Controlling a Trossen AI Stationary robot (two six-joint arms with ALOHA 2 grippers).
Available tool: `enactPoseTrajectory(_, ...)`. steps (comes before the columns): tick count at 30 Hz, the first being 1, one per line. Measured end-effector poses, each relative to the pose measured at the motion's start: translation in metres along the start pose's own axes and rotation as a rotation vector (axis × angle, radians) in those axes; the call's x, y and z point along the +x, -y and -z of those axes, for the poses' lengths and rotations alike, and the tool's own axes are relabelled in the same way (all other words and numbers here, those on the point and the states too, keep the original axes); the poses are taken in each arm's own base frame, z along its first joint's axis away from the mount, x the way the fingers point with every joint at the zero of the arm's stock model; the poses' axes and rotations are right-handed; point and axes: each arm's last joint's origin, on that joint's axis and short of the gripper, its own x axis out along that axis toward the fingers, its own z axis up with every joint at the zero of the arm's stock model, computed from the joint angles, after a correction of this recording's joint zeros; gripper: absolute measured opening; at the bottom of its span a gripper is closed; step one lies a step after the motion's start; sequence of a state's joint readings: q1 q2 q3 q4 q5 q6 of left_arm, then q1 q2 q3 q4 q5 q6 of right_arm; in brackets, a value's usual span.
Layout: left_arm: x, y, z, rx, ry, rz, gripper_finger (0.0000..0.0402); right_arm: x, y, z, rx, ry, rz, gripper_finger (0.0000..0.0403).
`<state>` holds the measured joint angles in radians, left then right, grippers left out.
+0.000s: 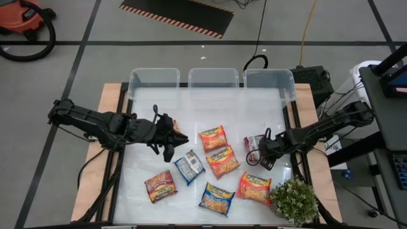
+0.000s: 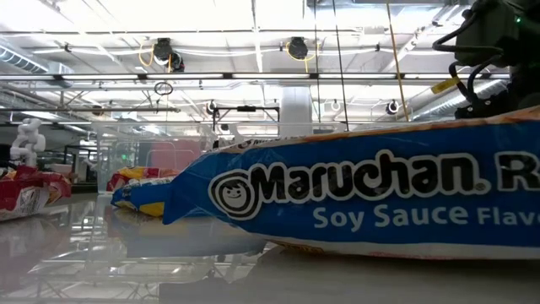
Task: Sort Maruchan noodles
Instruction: Put the middle red noodle pack into the left transparent bin
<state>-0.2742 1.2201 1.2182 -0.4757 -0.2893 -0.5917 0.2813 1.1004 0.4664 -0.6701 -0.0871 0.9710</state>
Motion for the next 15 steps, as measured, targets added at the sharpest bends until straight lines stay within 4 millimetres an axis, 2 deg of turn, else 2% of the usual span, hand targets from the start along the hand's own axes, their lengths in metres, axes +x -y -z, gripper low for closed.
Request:
enactPoseTrajectory(3,0.001,-0.002,-0.001,0.008,0.002,-0.007,0.0065,-0.001,-0.002,-0.001,0.005,0.001,-0.033,0.0022)
enactPoseTrajectory(5,0.001,-0.003,-0.002,0.008,0.003,-0.013,0.0065,-0.003,-0.005,-0.002,0.019,0.009,-0.085,0.0007)
enactPoseTrajectory(15,0.001,-0.005,-0.003,0.117,0.007,-0.018,0.0065,-0.019,-0.026,-0.014,0.192,0.132,-0.354,0.0002)
